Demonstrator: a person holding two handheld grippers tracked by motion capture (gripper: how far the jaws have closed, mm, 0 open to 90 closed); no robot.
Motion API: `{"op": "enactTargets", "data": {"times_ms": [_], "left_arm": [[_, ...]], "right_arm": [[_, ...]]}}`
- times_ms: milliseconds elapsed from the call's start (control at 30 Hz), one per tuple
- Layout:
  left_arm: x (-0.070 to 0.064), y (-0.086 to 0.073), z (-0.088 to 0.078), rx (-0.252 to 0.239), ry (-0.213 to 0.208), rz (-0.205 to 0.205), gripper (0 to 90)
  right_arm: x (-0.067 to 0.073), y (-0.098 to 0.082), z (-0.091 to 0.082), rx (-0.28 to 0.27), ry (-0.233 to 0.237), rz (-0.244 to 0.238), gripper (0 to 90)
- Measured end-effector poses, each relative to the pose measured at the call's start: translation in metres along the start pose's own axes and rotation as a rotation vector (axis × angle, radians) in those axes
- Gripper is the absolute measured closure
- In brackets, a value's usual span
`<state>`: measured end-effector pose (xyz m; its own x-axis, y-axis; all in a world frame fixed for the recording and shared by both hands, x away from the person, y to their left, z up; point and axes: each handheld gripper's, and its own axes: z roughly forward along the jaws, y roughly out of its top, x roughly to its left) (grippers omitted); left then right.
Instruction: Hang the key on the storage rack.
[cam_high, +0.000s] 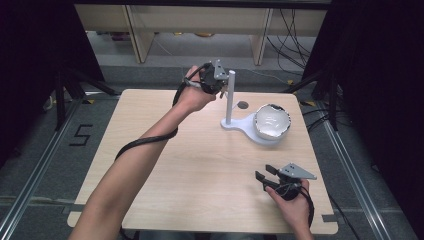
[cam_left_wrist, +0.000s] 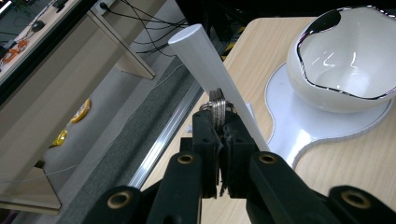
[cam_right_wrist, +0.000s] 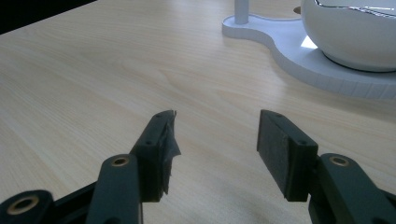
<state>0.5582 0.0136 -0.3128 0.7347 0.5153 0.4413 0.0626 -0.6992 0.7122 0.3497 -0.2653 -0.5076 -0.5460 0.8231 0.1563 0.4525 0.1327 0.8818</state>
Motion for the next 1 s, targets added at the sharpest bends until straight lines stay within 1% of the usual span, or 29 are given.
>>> {"op": "enactTargets", "data": {"times_ms": [133, 167, 200, 267, 333, 367, 433, 533, 567, 667, 700, 767, 867, 900, 933, 967, 1000], "left_arm": [[0.0, -0.003, -0.002, 0.001, 0.005, 0.002, 85.1], [0.001, -0.005, -0.003, 0.005, 0.005, 0.006, 85.1], [0.001, -0.006, -0.003, 0.006, 0.007, 0.003, 85.1], [0.002, -0.009, -0.004, 0.004, 0.016, 0.009, 85.0], [0.001, -0.012, -0.005, 0.014, 0.015, 0.014, 85.1], [0.001, -0.013, -0.005, 0.013, 0.015, 0.018, 85.0], [0.0, -0.014, -0.006, 0.017, 0.016, 0.018, 85.1], [-0.001, -0.017, -0.005, 0.021, 0.021, 0.018, 85.1], [-0.001, -0.017, -0.004, 0.025, 0.022, 0.021, 85.0], [-0.002, -0.018, -0.002, 0.029, 0.021, 0.022, 85.0], [-0.001, -0.019, -0.002, 0.032, 0.02, 0.021, 85.0], [-0.001, -0.021, 0.001, 0.037, 0.026, 0.007, 85.0], [-0.001, -0.023, 0.003, 0.042, 0.024, 0.001, 85.0], [-0.001, -0.023, 0.004, 0.041, 0.024, 0.0, 85.0], [-0.001, -0.024, 0.004, 0.037, 0.025, 0.003, 85.0], [-0.001, -0.024, 0.004, 0.043, 0.024, 0.004, 85.0], [-0.002, -0.024, 0.005, 0.043, 0.025, 0.003, 85.0]], "right_arm": [[0.0, 0.0, 0.002, -0.009, -0.002, -0.005, 47.2], [0.001, 0.0, 0.002, -0.007, -0.001, 0.002, 47.2], [0.0, 0.0, 0.0, 0.01, -0.004, -0.008, 47.2], [0.001, 0.0, 0.002, 0.001, -0.003, -0.011, 47.1], [0.001, -0.001, 0.003, -0.009, 0.001, -0.008, 47.1], [0.0, -0.001, 0.003, -0.009, 0.0, -0.014, 47.0], [-0.002, 0.0, 0.004, -0.013, -0.001, -0.043, 47.1], [-0.001, 0.0, 0.004, -0.008, 0.004, -0.036, 47.0], [-0.001, 0.0, 0.004, -0.005, 0.002, -0.052, 47.0], [-0.001, 0.0, 0.004, -0.003, 0.002, -0.043, 47.0], [-0.002, 0.0, 0.004, -0.01, 0.01, -0.05, 47.0], [0.0, 0.0, 0.003, -0.006, 0.002, -0.019, 46.9], [0.0, 0.0, 0.003, -0.007, 0.003, -0.023, 46.9], [0.002, -0.001, 0.003, 0.001, 0.002, 0.001, 46.8], [0.002, -0.001, 0.003, 0.001, 0.002, 0.001, 46.8], [-0.001, -0.001, 0.003, -0.008, 0.002, -0.028, 46.8], [-0.001, -0.001, 0.003, -0.006, 0.001, -0.028, 46.8]]}}
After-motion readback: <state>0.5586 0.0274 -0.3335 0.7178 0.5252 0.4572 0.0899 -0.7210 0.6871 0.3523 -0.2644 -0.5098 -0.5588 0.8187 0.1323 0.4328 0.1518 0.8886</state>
